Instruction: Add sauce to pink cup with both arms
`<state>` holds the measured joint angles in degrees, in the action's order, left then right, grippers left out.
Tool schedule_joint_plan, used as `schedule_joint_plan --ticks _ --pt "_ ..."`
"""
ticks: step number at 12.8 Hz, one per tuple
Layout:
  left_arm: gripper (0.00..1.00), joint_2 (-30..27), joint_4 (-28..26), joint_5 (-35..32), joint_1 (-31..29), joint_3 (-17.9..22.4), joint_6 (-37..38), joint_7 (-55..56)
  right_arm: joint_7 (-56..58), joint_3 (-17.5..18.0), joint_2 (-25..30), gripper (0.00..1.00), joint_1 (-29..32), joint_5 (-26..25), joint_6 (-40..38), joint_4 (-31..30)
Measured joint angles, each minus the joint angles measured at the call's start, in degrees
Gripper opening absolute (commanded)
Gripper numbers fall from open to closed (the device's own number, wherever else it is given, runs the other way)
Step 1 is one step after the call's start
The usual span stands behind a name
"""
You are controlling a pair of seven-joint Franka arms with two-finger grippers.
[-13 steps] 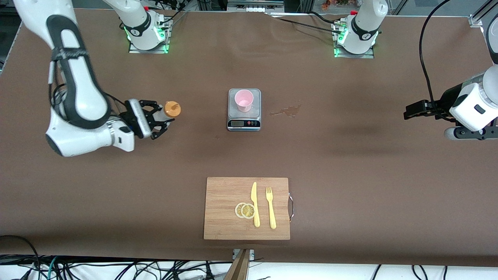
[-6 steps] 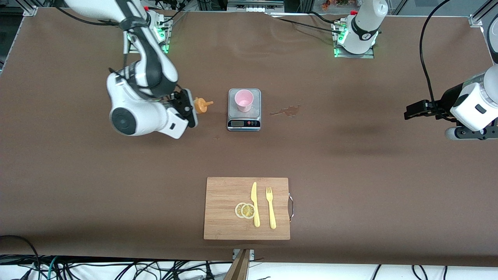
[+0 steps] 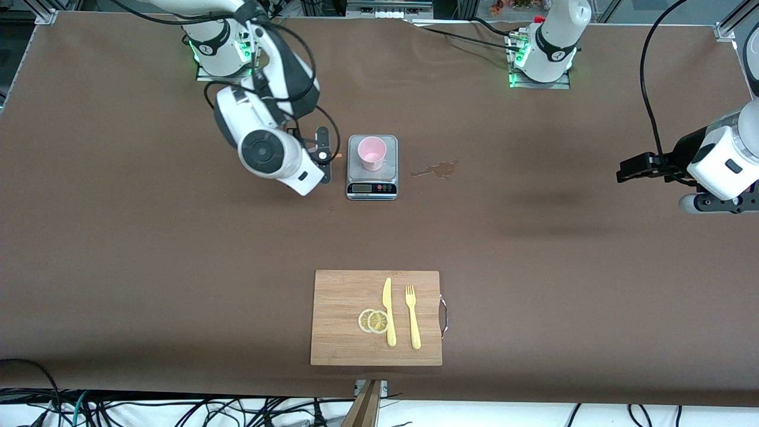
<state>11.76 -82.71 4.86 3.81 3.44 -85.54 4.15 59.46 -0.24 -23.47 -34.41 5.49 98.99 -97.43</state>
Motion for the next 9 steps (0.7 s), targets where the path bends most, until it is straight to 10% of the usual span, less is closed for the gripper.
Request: schedule_joint_plan --ticks 9 --pt "1.0 0.0 0.03 0.0 -0.03 0.0 0.0 0.0 -25.02 0.02 0.47 0.14 -15.56 -17.86 -0.26 0.01"
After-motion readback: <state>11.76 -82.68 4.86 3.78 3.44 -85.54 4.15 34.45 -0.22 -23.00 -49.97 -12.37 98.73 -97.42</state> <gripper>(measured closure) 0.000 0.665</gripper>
